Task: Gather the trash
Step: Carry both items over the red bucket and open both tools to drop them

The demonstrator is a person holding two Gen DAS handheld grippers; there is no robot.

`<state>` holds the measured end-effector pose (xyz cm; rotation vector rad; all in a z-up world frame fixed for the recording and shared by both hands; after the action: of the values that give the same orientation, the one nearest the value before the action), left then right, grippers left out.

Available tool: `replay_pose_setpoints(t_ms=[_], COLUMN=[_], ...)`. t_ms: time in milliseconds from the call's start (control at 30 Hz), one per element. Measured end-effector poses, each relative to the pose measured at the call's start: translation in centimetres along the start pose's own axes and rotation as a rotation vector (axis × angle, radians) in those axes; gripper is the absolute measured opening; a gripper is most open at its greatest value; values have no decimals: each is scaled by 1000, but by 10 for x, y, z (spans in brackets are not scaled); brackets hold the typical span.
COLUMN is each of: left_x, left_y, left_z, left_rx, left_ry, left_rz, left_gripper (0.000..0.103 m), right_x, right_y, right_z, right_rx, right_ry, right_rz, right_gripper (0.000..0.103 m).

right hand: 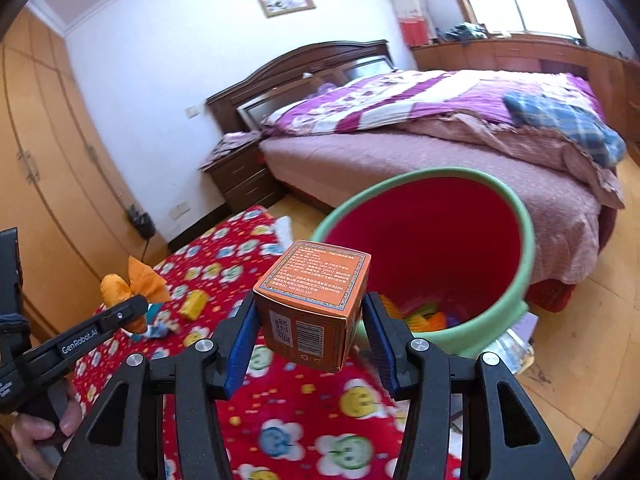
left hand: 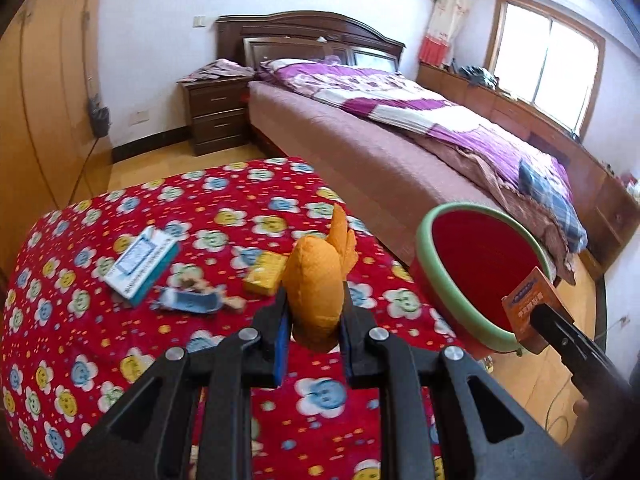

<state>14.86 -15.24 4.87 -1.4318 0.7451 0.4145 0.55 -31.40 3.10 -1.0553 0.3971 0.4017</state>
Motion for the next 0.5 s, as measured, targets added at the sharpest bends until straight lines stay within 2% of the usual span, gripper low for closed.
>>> replay_pose_setpoints(t_ms=[500], left_x=[39], left_y=[-12], left_z=[-91], left_rx=[153], left_ry=[79], left_rz=[32], left_gripper=[20], right_x=[10], right_y=[-12], right_z=[-64], right_rx=[73], right_ry=[81], right_rz=[-10], right_gripper=[53])
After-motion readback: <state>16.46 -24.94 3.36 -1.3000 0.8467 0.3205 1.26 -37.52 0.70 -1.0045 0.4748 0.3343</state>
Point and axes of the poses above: each gripper's, at about its wrist camera, not at the fingertips, and x roughly the way its jaws point, z to its left, y to its underside, the point moved 4 cm from there along x, roughly the way its jaws point, and after that the axes turned 7 degrees about -y, right-handed, at the moved point
